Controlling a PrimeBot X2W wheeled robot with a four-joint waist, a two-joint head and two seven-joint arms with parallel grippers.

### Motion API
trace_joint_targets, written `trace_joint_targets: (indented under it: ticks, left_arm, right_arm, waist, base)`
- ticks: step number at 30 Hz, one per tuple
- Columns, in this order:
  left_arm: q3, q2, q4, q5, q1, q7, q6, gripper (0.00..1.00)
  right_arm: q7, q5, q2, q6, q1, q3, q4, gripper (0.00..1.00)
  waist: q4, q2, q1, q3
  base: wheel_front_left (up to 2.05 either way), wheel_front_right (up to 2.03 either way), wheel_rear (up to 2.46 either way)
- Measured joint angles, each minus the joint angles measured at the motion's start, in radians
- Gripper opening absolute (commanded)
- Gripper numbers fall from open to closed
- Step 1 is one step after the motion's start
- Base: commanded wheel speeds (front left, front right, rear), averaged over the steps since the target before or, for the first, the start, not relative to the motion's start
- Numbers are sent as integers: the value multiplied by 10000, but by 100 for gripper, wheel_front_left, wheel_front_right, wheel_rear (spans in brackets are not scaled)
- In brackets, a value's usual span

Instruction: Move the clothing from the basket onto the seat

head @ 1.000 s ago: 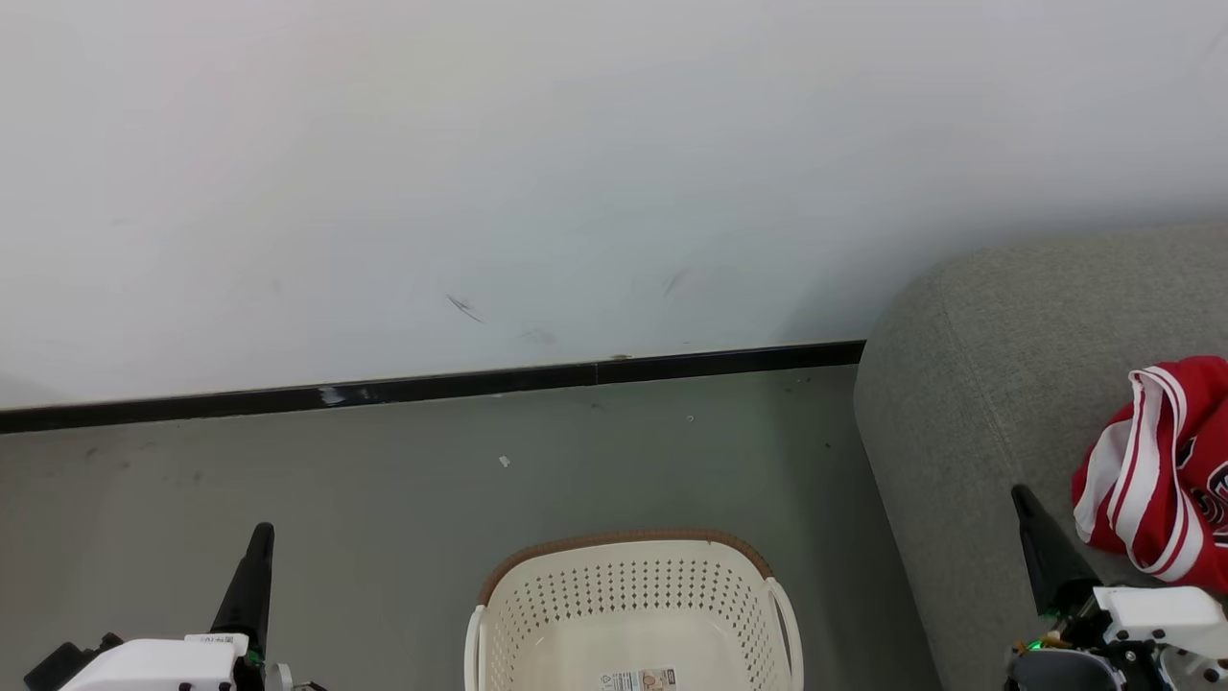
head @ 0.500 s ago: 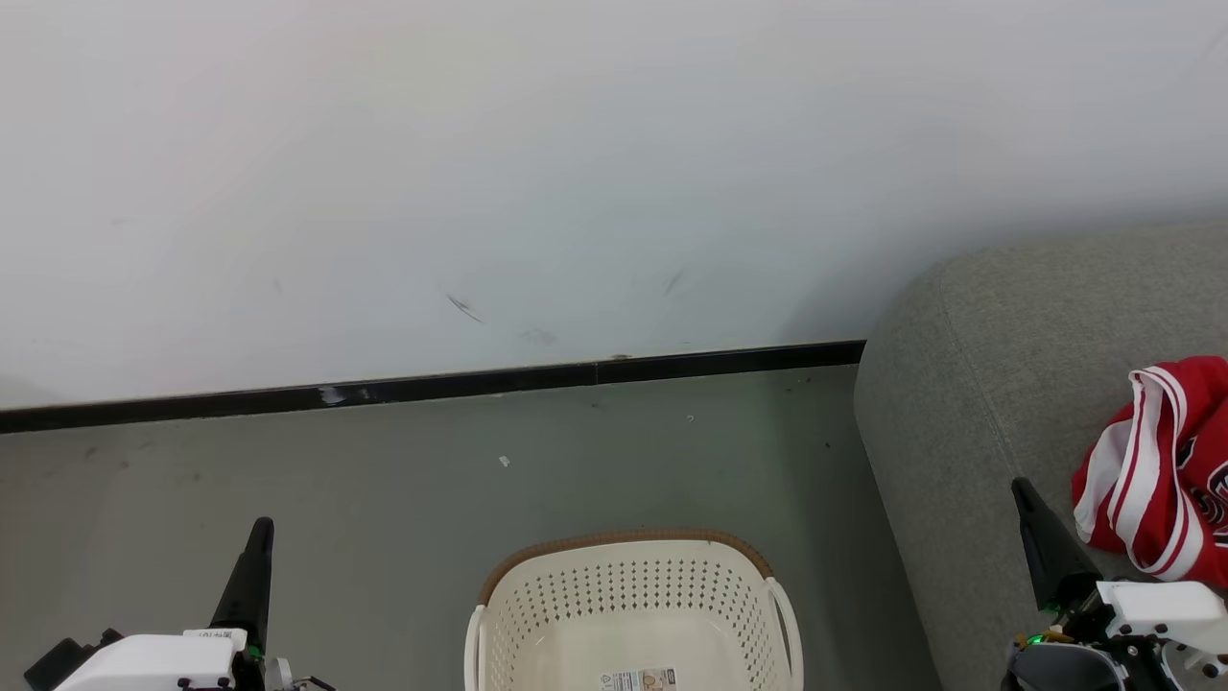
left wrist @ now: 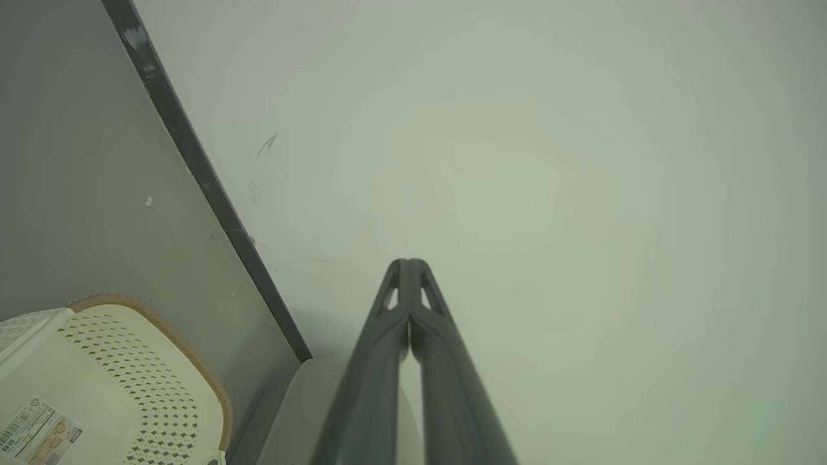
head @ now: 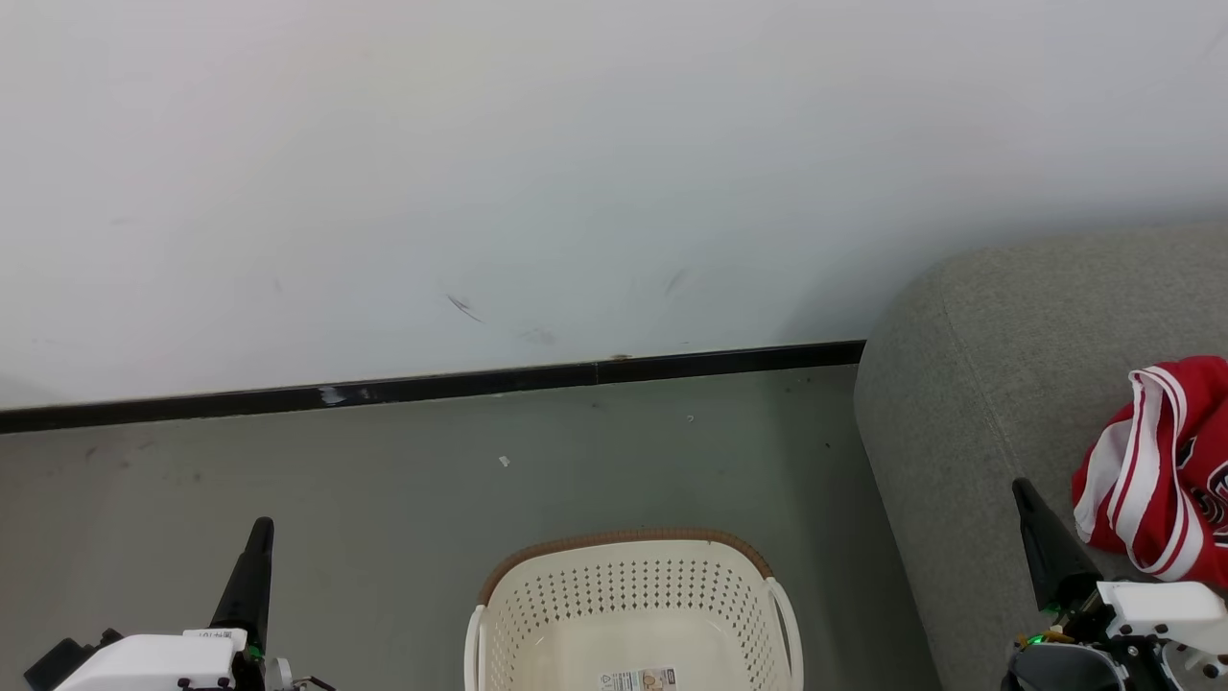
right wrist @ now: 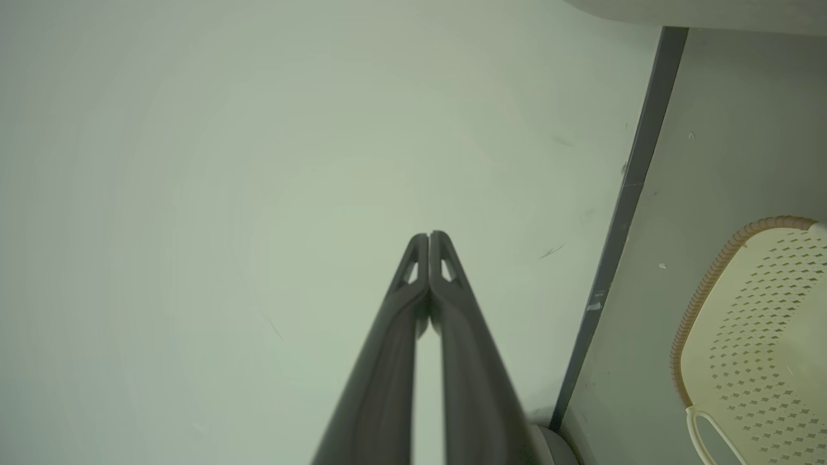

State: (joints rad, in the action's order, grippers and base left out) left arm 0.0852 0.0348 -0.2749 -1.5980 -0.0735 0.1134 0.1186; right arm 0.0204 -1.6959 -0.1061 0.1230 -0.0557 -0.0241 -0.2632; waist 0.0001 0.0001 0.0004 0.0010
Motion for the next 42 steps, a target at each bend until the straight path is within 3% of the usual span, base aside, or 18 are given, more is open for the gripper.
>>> trace_joint_targets:
  ticks: [42]
  left_arm:
    - [-2, -2, 0, -27, 0, 0, 0, 0]
  right_arm:
    - [15, 2, 4, 0, -1, -42, -13, 0]
  waist:
    - [-1, 0, -1, 1]
  base:
    - [0, 0, 0]
